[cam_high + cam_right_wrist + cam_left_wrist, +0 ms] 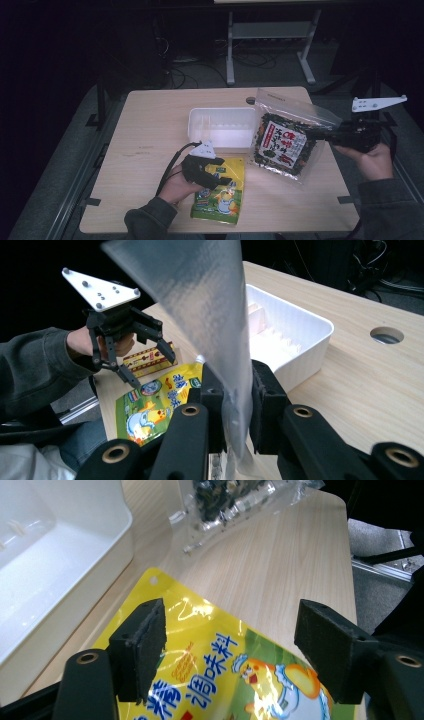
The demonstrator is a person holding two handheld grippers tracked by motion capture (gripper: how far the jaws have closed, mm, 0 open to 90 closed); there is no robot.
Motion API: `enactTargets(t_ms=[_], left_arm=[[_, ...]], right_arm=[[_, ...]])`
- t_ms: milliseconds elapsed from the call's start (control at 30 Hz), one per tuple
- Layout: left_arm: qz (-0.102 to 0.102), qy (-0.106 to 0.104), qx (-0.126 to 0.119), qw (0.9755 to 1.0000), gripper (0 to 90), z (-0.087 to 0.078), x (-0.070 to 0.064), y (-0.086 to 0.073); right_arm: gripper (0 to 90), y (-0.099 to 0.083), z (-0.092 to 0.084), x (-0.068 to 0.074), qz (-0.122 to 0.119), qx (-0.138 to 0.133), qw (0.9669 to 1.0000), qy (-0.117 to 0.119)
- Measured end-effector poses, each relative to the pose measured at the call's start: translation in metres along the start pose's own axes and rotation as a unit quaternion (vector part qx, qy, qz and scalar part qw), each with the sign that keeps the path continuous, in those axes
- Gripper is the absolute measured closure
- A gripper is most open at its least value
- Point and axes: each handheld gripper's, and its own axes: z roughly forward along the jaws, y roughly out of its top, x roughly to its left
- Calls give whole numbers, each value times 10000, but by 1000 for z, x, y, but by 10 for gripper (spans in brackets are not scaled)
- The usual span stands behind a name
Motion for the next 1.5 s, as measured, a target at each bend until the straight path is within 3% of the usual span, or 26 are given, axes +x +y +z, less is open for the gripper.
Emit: enactTargets(t_ms=[967, 1500], left_arm=[[-156, 482, 10, 9987, 226, -39, 1, -44], [-285, 584, -31, 9979, 225, -50, 3, -61]], right_arm=[[790, 41, 40, 0, -108, -17, 9996, -266], [790, 61, 63, -4, -144, -22, 9991, -408]])
